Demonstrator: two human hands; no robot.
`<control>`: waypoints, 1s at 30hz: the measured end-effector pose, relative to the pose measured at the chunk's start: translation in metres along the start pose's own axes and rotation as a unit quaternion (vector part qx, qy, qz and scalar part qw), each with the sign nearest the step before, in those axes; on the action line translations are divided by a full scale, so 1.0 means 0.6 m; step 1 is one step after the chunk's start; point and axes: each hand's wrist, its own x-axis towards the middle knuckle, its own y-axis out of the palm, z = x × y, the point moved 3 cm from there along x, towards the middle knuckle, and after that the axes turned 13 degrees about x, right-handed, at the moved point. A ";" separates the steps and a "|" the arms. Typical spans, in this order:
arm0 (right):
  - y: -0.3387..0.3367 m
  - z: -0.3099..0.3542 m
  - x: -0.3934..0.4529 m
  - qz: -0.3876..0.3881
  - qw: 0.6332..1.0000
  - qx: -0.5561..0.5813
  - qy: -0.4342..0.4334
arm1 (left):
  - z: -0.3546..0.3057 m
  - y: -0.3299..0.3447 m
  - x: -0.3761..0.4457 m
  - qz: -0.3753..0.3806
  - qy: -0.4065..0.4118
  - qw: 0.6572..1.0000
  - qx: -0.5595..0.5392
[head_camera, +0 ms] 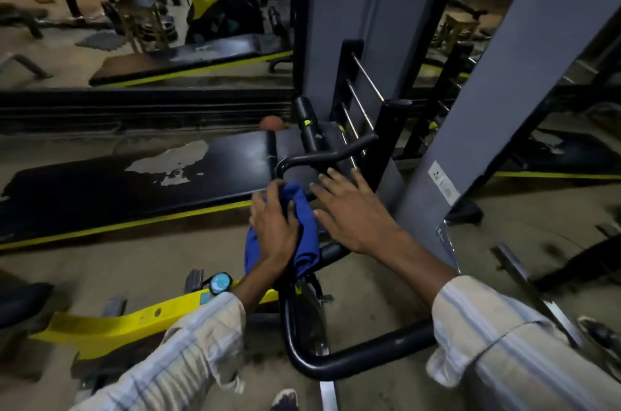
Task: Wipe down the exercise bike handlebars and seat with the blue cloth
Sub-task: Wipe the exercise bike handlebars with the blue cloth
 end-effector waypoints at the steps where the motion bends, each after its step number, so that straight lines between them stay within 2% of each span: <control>1: -0.006 -0.004 0.003 0.001 1.000 0.010 0.000 | -0.006 -0.001 0.005 -0.012 0.014 1.000 -0.017; 4: -0.018 -0.035 0.029 0.004 0.999 0.037 -0.013 | -0.023 0.003 0.015 -0.036 0.035 0.998 -0.038; 7: -0.015 -0.075 0.052 0.014 0.995 0.095 -0.011 | -0.015 0.029 0.025 -0.005 -0.009 0.999 0.052; 10: -0.003 -0.100 0.068 0.024 0.988 0.151 -0.020 | -0.016 0.041 0.032 0.024 -0.015 0.988 0.154; 12: 0.006 -0.113 0.077 0.029 0.982 0.183 -0.039 | -0.019 0.046 0.032 0.028 -0.011 0.978 0.208; 18: 0.026 -0.146 0.106 0.049 0.967 0.194 -0.156 | -0.019 0.047 0.027 0.057 -0.048 0.969 0.237; 21: 0.020 -0.172 0.098 0.053 0.957 0.180 -0.222 | -0.039 0.045 0.029 0.120 -0.168 0.950 0.234; 24: 0.003 -0.203 0.074 0.054 0.950 0.174 -0.255 | -0.087 0.046 0.021 0.158 -0.321 0.924 0.137; 27: -0.012 -0.234 0.050 0.076 0.945 0.164 -0.274 | -0.128 0.056 0.013 0.151 -0.362 0.908 0.148; 30: -0.033 -0.263 0.040 0.087 0.938 0.164 -0.292 | -0.151 0.061 -0.003 0.165 -0.365 0.898 0.185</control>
